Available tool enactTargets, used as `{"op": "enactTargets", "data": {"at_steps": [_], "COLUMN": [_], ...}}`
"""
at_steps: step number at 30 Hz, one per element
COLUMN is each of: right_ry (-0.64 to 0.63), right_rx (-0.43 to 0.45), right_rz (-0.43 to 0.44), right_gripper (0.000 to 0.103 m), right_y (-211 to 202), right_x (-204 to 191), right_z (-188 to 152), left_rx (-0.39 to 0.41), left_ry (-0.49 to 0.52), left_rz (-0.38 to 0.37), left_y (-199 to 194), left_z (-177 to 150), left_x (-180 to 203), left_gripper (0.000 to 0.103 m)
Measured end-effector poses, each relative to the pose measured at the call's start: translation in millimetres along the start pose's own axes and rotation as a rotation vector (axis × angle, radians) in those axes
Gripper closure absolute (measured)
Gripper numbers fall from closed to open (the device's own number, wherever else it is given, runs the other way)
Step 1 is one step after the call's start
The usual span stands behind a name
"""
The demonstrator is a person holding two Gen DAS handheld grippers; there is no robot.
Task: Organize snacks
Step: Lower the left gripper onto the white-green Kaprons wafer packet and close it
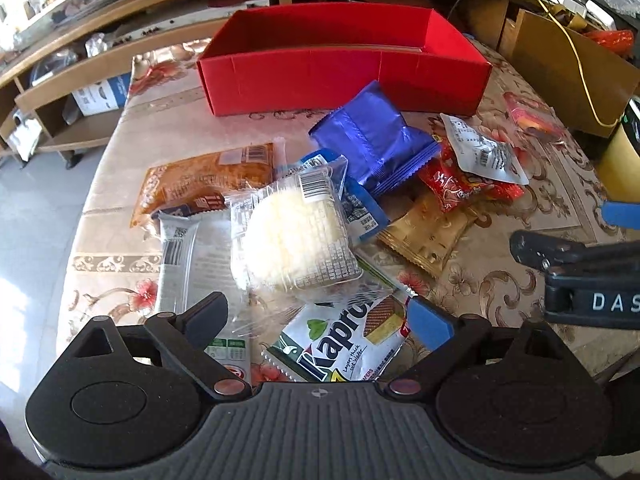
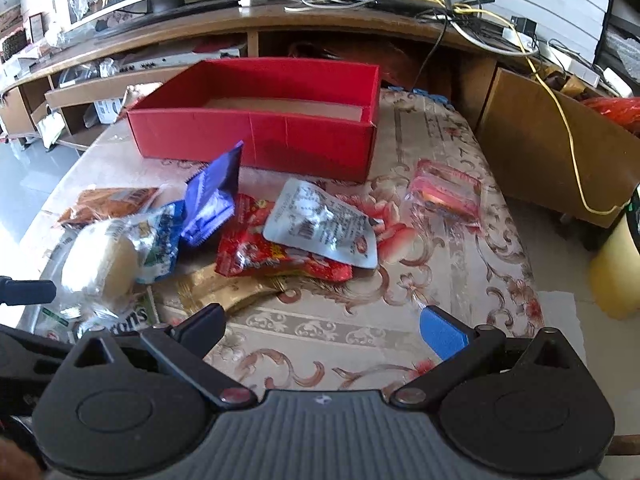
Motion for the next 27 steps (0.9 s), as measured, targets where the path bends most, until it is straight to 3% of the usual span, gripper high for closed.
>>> {"op": "enactTargets", "data": {"at_steps": [12,22,27], "right_ry": [0.009,0.042,0.068], "right_rx": [-0.044,-0.031,-0.027], "right_rz": [-0.023,0.011,0.038], "right_gripper": [0.002,0.002,0.002], "right_y": [5.2,-2.4,-5.5], "right_x": [12.6,19.0,21.7], "right_z": [-12.0,-10.9,-9.1], "left_rx": [-0.017,-0.051,-0.067], "left_ry": [0.042,0.083,0.21], "left_rz": [0.011,-0.063,-0.07], "left_y": [7.6,2.9,3.0], "left_z": [-3.3,-16.1,-15.1], "left_x": [7.4,15.9,29.2], "left_gripper": [0.006,0.012,0.008]}}
Point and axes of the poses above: each gripper's, at about its wrist camera, not at the fingertips, and y roughly the way its jaws point, x to its right, z to its top, the point moved 9 cm from there along y, roughly the way its jaws point, and after that the axes turned 4 degrees about -y, right-handed, at the moved point
